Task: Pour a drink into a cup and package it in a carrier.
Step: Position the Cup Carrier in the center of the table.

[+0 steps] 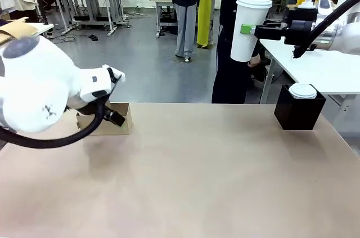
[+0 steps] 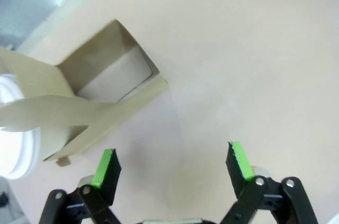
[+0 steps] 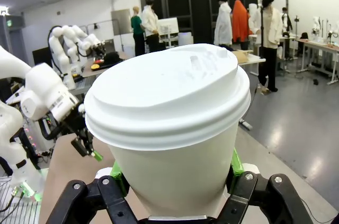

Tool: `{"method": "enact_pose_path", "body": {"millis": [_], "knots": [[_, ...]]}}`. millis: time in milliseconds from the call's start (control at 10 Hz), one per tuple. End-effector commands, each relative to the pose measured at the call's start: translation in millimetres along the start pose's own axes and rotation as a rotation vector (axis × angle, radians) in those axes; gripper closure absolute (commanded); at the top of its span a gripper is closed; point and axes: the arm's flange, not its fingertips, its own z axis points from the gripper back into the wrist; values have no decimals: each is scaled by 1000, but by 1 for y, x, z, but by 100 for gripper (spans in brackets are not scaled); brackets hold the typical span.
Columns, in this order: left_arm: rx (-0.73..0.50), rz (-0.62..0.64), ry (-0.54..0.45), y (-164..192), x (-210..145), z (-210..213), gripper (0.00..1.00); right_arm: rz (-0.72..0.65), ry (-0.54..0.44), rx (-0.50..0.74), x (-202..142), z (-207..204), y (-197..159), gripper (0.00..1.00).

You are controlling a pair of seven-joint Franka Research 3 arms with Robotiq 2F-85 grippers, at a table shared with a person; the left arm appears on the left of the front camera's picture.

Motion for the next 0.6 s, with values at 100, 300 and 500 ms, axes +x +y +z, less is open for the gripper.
{"method": "enact_pose_path", "body": {"millis": [100, 300, 500], "knots": [[-24, 116, 46, 11, 39, 72, 0, -6, -12, -1, 5, -1, 1, 20], [35, 192, 87, 28, 65, 103, 0, -6, -12, -1, 5, -1, 1, 20], [62, 282, 150, 61, 99, 117, 0, -6, -12, -1, 5, -1, 1, 20]]}}
